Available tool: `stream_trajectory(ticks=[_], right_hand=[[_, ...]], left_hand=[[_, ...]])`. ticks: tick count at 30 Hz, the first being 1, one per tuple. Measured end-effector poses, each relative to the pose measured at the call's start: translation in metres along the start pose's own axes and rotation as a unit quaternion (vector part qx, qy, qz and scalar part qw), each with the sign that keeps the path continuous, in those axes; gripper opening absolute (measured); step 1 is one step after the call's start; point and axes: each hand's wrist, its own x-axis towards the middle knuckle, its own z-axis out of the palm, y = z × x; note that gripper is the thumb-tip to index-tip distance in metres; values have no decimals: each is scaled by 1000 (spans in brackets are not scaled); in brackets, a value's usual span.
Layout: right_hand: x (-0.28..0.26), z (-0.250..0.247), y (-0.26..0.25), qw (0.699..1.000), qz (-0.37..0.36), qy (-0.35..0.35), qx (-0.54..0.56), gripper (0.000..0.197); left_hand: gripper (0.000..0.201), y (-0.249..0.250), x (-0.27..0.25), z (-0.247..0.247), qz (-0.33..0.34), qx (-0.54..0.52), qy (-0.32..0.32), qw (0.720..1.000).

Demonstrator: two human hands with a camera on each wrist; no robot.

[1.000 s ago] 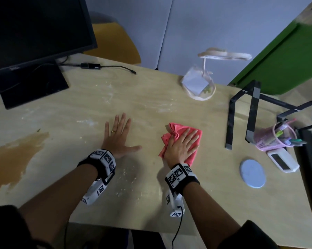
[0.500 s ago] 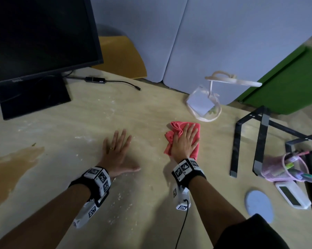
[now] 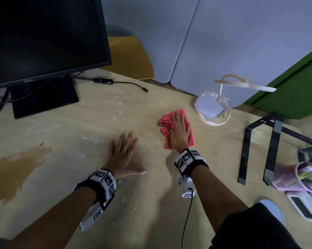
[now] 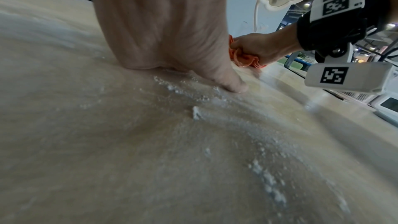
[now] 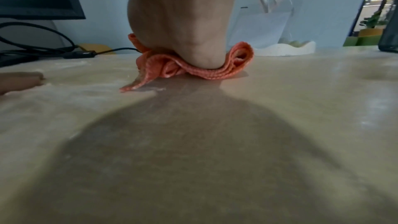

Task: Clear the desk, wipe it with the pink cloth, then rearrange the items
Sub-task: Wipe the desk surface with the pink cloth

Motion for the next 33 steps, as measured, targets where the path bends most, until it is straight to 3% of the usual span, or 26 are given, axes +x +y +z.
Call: stream_trajectory(ticks=[12, 17, 26, 30, 31, 33], right_hand=[[-6, 7, -37, 987, -123, -106, 11, 55], [-22, 12, -34, 976, -179, -122, 17, 57], [-85, 23, -11, 968, -212, -129, 28, 58], [-126, 14, -7, 958, -188, -179, 123, 50], [-134, 7, -9, 945, -146, -200, 215, 46], [-140, -13, -12, 878, 11, -203, 434, 35]], left_hand=[[132, 6, -5, -6, -8, -13, -7, 1000], [134, 7, -6, -9, -10, -25, -17, 999], [152, 9, -8, -16, -9, -33, -39, 999], [158, 8, -8, -18, -18, -19, -54, 998], [159, 7, -7, -17, -15, -20, -54, 998], [161, 6, -8, -18, -8, -22, -56, 998]])
